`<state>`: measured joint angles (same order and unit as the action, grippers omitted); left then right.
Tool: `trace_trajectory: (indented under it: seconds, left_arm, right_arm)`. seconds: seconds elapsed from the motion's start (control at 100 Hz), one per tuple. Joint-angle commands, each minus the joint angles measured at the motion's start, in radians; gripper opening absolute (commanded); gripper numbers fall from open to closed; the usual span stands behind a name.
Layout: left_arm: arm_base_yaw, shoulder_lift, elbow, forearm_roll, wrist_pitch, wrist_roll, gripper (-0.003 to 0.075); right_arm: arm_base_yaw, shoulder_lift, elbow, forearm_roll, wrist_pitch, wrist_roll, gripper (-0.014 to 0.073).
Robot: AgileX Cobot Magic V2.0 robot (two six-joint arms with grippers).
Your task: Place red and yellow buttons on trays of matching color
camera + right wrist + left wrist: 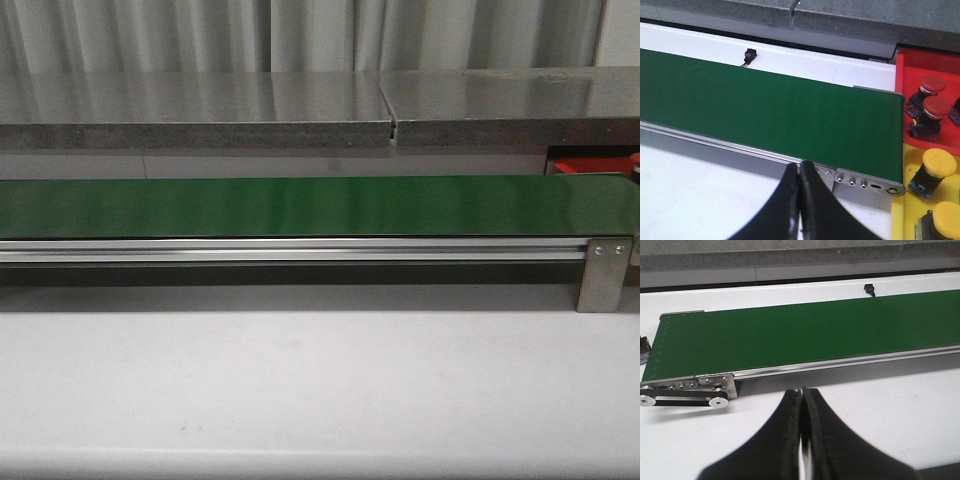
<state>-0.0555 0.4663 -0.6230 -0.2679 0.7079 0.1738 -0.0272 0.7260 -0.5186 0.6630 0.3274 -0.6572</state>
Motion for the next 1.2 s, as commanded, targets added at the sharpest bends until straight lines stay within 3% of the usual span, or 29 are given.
trace_trajectory:
  seconds: [0.0,0.43,0.6,0.97,1.19]
  left_arm:
    - [-0.008,0.004,-0.024,-0.016,-0.072,-0.005,-0.0020]
    - [-0.008,0.004,-0.024,-0.016,-0.080,-0.007,-0.0020]
    - [-0.005,0.035,-0.028,-0.016,-0.157,-0.037,-0.0020]
    - [0.008,0.368,-0.098,-0.014,-0.318,-0.064,-0.0020]
    - [0.160,0.606,-0.237,-0.061,-0.292,-0.064,-0.0020]
  right_arm:
    - [-0.002,-0.065,0.003,0.007,-0.034,-0.011,-0.0075]
    - [-0.002,-0.162,0.026,0.007,0.019,-0.011,-0.0075]
    - [-0.002,-0.162,0.026,0.007,0.020,-0.011,-0.0075]
    - [-0.002,-0.162,0.026,0.008,0.020,-0.011,-0.0075]
    - [-0.002,-0.162,0.026,0.008,0.019,-0.011,-0.0075]
